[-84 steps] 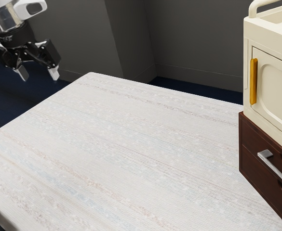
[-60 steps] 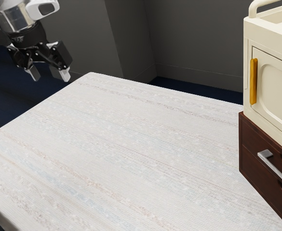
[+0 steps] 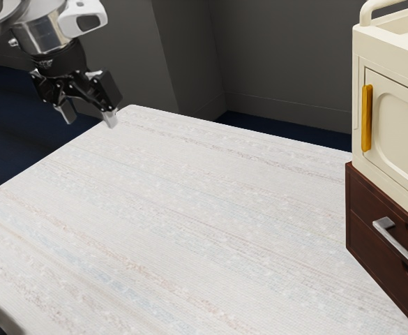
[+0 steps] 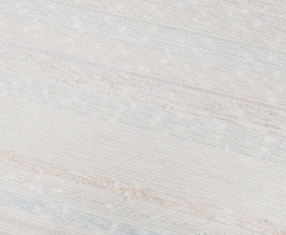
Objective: Pull the drawer handle with one arm to open the drawer
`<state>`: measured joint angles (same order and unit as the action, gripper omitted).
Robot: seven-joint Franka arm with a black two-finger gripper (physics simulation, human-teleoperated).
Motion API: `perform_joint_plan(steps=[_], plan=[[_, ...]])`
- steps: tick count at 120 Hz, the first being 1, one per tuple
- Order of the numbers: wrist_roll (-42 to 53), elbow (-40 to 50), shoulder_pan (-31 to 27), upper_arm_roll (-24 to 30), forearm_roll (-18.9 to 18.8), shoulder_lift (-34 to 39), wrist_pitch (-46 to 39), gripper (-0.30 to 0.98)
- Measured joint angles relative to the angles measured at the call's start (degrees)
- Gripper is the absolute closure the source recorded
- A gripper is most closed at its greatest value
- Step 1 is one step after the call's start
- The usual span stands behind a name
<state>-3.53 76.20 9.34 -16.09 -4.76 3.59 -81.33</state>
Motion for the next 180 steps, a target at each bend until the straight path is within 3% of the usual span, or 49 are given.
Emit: perform_joint_plan(steps=[26, 38, 81, 117, 180], plan=[[10.96, 3.23, 4.11, 0.09, -0.18, -0.19, -0.12, 0.00], [15.77, 5.81, 7.99, 0.08, -2.11, -0.09, -1.00, 0.00], [33.55, 21.52, 14.36, -0.16, -4.13, 3.36, -15.04, 0.00], [43.72, 27.55, 22.03, -0.22, -5.06, 5.60, -21.41, 0.00], [61.77, 40.93, 30.96, -0.71, -7.56, 7.01, -50.22, 0.00]])
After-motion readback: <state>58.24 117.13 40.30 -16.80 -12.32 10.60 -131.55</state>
